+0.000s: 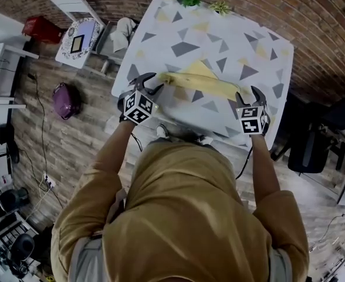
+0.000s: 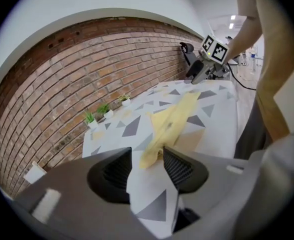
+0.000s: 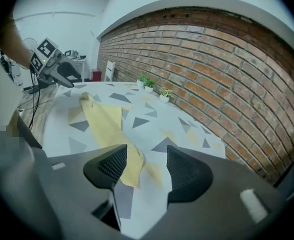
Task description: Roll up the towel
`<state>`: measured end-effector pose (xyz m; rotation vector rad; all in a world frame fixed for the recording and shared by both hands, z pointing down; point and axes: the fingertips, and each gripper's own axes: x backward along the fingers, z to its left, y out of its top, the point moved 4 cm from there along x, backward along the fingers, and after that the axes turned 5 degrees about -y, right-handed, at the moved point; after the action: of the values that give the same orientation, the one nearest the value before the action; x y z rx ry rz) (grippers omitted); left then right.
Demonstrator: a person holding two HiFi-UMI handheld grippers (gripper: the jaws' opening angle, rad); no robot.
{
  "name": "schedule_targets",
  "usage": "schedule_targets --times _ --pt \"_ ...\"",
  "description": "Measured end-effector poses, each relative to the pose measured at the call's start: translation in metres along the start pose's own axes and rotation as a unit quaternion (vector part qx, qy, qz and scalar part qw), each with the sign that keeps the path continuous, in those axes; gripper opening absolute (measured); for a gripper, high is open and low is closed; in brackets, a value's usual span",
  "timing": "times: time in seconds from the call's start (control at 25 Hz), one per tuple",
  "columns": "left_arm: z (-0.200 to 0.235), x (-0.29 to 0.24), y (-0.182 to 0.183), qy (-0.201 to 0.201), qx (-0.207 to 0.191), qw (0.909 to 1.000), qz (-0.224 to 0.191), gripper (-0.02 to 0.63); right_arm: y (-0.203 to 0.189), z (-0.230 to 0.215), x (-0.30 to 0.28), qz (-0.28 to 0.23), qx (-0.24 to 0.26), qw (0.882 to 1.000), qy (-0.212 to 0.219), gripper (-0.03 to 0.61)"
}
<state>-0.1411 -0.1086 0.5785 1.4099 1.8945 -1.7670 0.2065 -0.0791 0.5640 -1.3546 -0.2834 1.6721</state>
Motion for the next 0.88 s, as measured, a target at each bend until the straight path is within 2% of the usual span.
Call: schedule_targets --times 0.16,0.24,0.32,0.4,0.56,0.88 --pt "-0.022 -0.012 0.003 -0.039 -0.05 0.998 0.01 0.213 -0.007 0.019 0.004 0.0 0.026 1.0 0.015 0.249" --pt "-0.034 -0.021 0.009 -0.061 -0.081 0.9947 0.013 0.21 -0.01 0.031 0.004 0.004 0.048 0.998 0.027 0.249" --pt "-0.044 -0.031 0.016 -0.085 -0.097 0.9916 0.009 0.21 -0.013 0.043 0.003 0.009 0.058 0.997 0.045 0.249" --pt "-0.048 -0.042 0.022 -0.114 -0.076 0.9905 0.0 0.21 -0.016 0.051 -0.001 0.017 0.053 0.996 0.064 0.249" --pt "-0.038 -0.057 0.021 -0.154 0.017 0.988 0.0 0.21 -0.016 0.063 -0.011 0.04 0.031 0.993 0.104 0.249" --pt "-0.034 -0.059 -0.005 -0.184 0.046 0.9808 0.046 0.212 -0.03 0.068 -0.032 0.08 0.049 0.985 0.143 0.249"
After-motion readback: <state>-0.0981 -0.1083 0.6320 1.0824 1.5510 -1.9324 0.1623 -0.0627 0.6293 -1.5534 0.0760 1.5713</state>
